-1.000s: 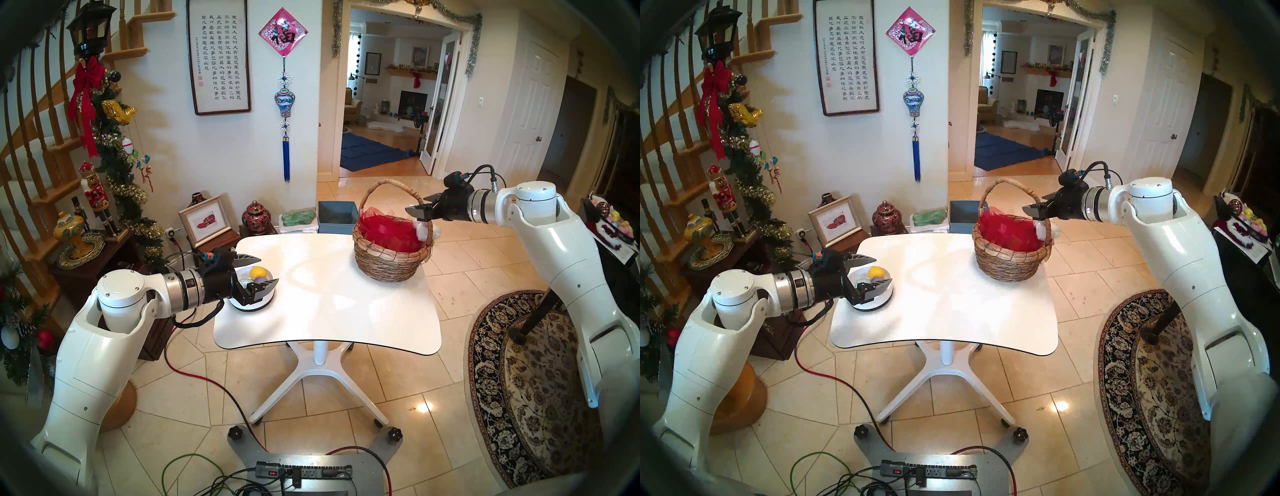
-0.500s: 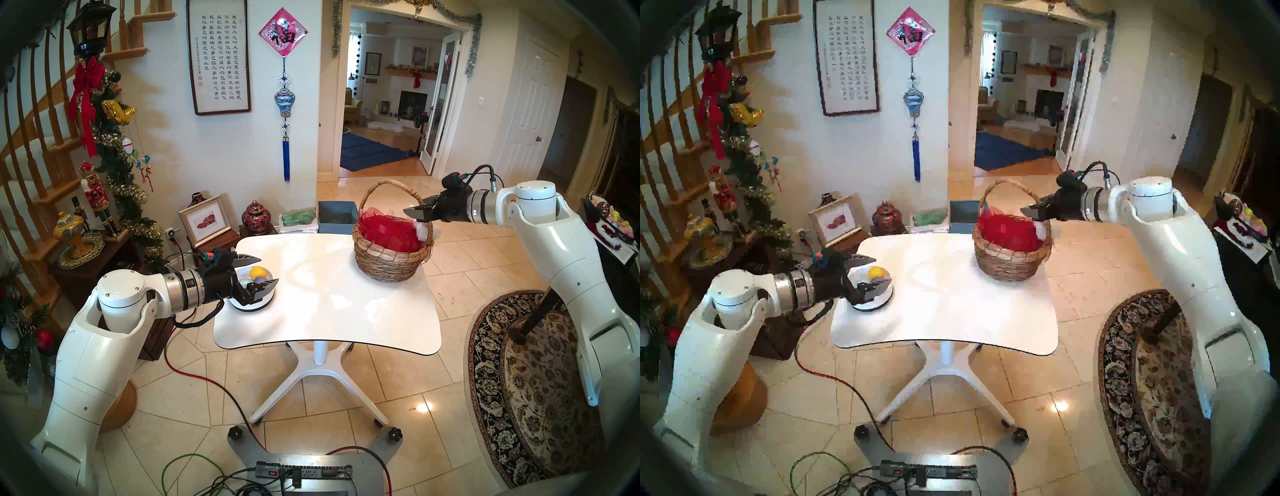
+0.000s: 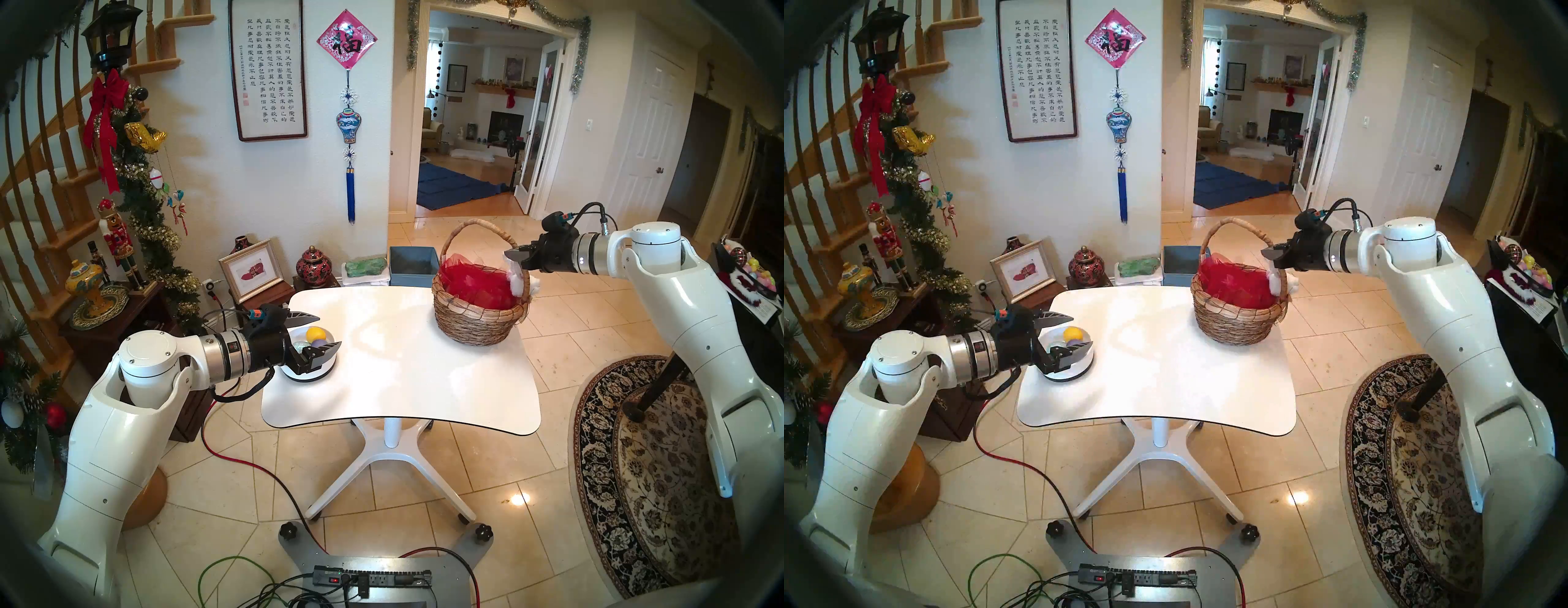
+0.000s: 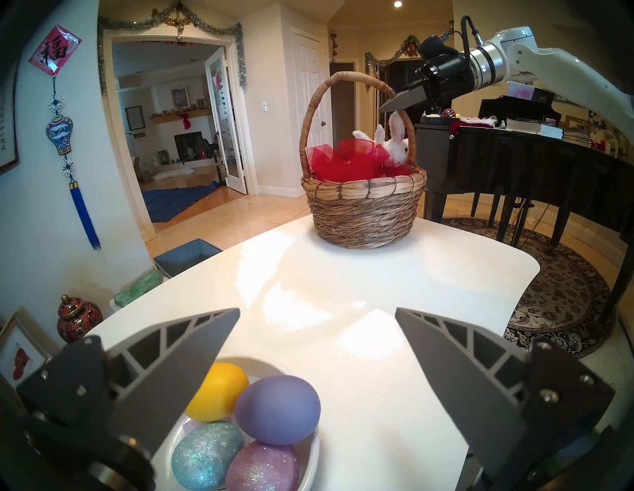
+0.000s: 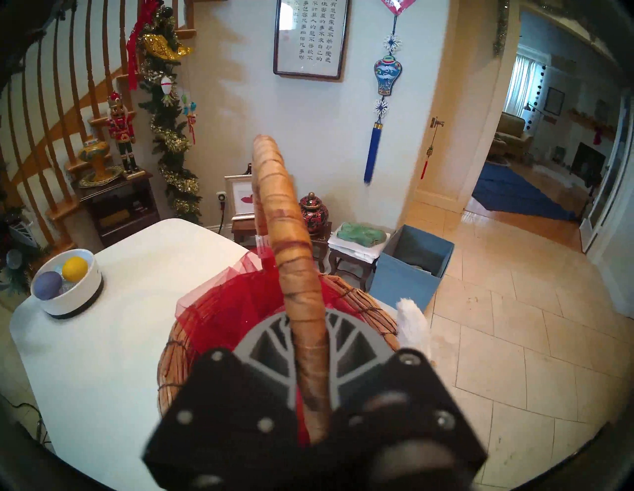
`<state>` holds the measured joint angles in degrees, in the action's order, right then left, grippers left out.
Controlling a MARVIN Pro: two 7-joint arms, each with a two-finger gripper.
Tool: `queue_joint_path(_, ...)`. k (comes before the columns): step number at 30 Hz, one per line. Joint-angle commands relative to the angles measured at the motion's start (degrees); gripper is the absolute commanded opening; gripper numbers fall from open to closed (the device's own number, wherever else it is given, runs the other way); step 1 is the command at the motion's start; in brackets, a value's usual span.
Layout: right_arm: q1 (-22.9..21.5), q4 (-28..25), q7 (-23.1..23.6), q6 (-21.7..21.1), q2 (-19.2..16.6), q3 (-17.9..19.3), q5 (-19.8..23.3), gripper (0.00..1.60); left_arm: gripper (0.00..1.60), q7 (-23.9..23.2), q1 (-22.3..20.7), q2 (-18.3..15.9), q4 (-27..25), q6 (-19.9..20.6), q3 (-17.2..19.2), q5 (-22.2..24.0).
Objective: Put easter egg into basket
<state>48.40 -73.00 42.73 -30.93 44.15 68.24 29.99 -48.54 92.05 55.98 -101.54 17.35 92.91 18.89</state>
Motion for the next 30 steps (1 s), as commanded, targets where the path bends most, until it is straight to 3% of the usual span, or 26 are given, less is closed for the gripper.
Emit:
queue_joint_path(1,-0.12,-1.42,0.1,0.59,-0.91,0.35,-0.29,0.0,1.6,-0.02,-0.39,-0.08,-0.26,0.0,0.07,0.01)
queue_joint_path(30,2.23,-12.17,1.47,-0.92,-3.1,2.03,2.26,0.0,1.6,-0.02,-0.38,-0.08,-0.26,-0.01,0.07,0.01)
